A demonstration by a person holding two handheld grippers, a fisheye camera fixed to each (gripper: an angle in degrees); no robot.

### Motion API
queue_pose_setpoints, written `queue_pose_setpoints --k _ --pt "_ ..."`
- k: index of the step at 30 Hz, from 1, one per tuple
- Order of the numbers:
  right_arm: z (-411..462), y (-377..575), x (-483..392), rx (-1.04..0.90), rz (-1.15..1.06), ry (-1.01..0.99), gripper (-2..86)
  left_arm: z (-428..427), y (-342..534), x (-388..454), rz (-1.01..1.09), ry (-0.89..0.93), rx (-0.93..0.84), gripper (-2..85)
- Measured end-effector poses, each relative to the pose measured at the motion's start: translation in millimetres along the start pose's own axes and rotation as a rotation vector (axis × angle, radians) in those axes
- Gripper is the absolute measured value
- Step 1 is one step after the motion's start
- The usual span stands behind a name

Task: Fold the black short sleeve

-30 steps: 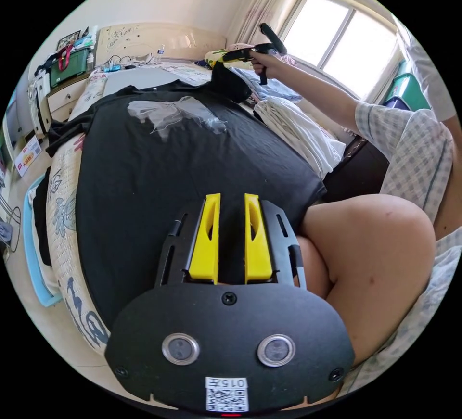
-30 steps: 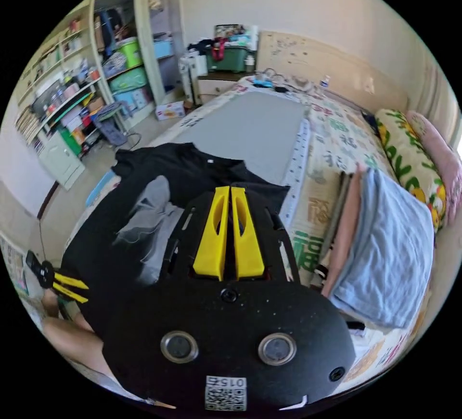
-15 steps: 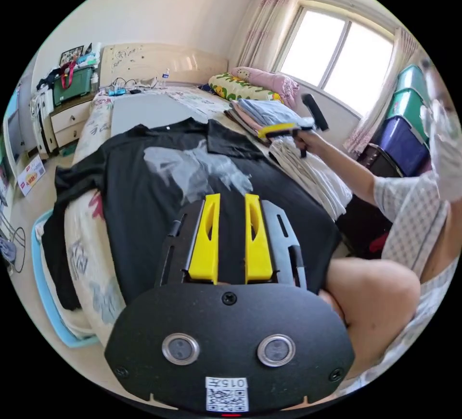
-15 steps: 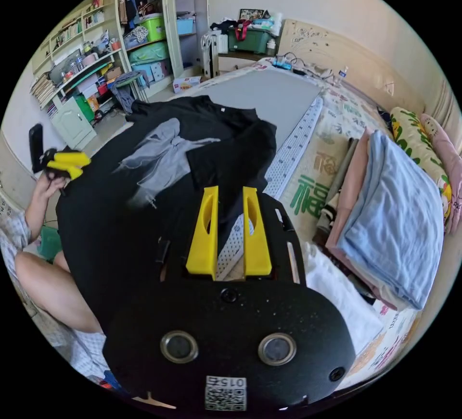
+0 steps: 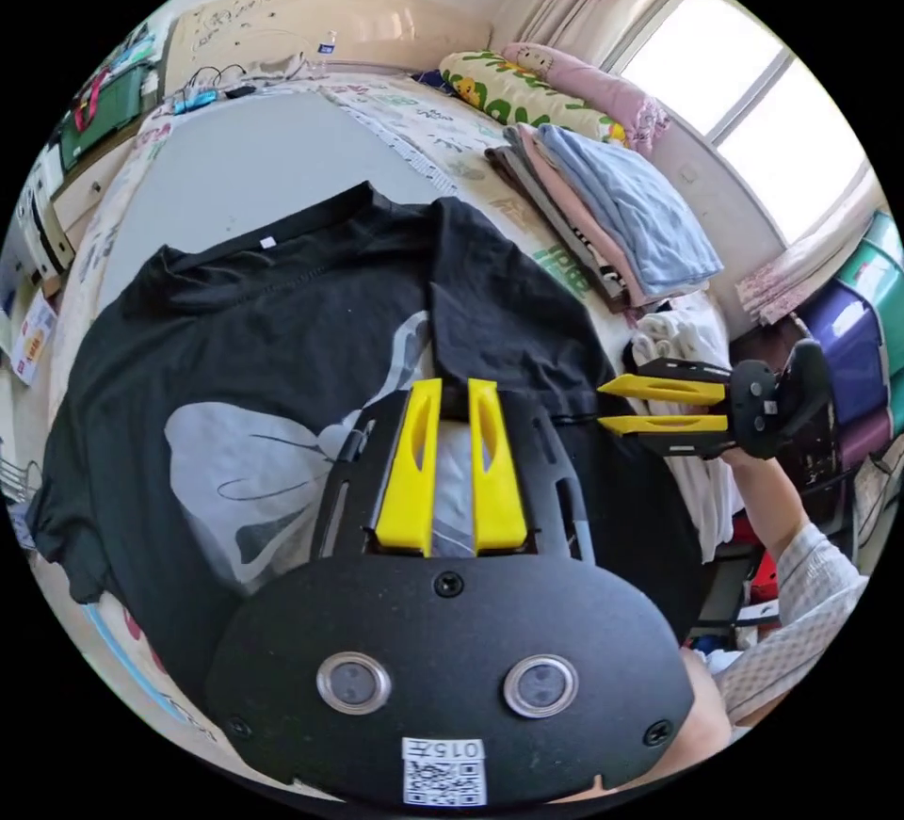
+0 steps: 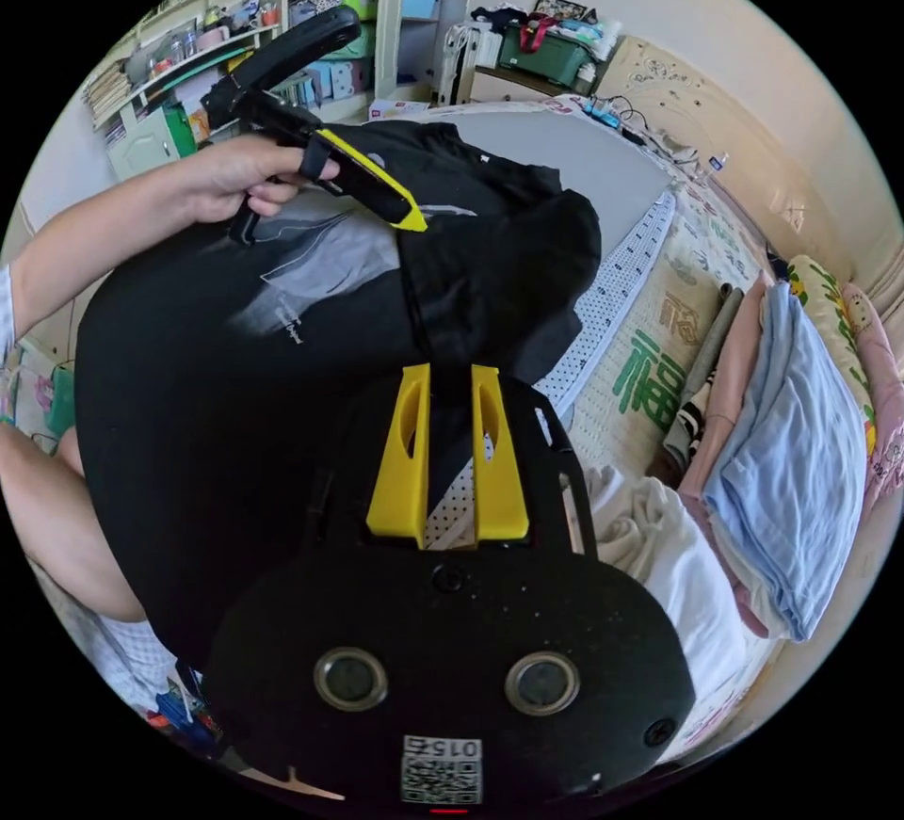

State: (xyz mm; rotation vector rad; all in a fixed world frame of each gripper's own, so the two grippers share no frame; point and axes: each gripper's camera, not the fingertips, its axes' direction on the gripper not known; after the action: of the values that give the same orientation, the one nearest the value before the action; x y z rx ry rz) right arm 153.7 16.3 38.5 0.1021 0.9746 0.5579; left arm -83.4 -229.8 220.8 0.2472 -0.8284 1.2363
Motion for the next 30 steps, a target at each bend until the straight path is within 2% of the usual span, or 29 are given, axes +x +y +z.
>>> queue_pose_setpoints --k 3,7,11,13,17,21,24,30 --pt "-12.6 4.1 10.7 0.082 0.04 -0.073 0.8 -7.2 7.6 1.0 0.044 0.006 0.038 0.7" --pt "-40.5 13.2 -3.6 0.202 -0.075 -0.183 -0.2 -55.2 47.9 -0.7 0.084 0.017 0.179 0.1" --pt "-30.8 11.2 -15.5 0.148 -0.188 -0.333 1.5 -58.1 85.0 -15.0 0.087 -0.008 0.129 0.8" --pt "-30.9 11.1 -1.9 0.158 -0.162 -0.277 4.9 -42.2 96.5 -35.5 0.06 -0.048 0.038 3.0" --pt "-28.6 16.0 39.8 0.224 -0.049 -0.153 6.7 -41.2 91.0 -66.3 -0.016 0.002 0.088 6.4" --pt "9.1 18.1 35.9 0.149 -0.096 -0.131 8.2 -17.8 38.8 -75.6 -0.048 0.001 0.145 8.4" --pt "27.3 27.1 13.1 0.143 -0.128 -0.037 8.5 21.5 -7.7 -72.8 -0.057 0.01 0.134 8.9" --pt "14.2 60.9 6.4 0.31 -0.052 0.014 6.1 103.4 -75.0 -53.0 -0.077 -0.037 0.064 9.5"
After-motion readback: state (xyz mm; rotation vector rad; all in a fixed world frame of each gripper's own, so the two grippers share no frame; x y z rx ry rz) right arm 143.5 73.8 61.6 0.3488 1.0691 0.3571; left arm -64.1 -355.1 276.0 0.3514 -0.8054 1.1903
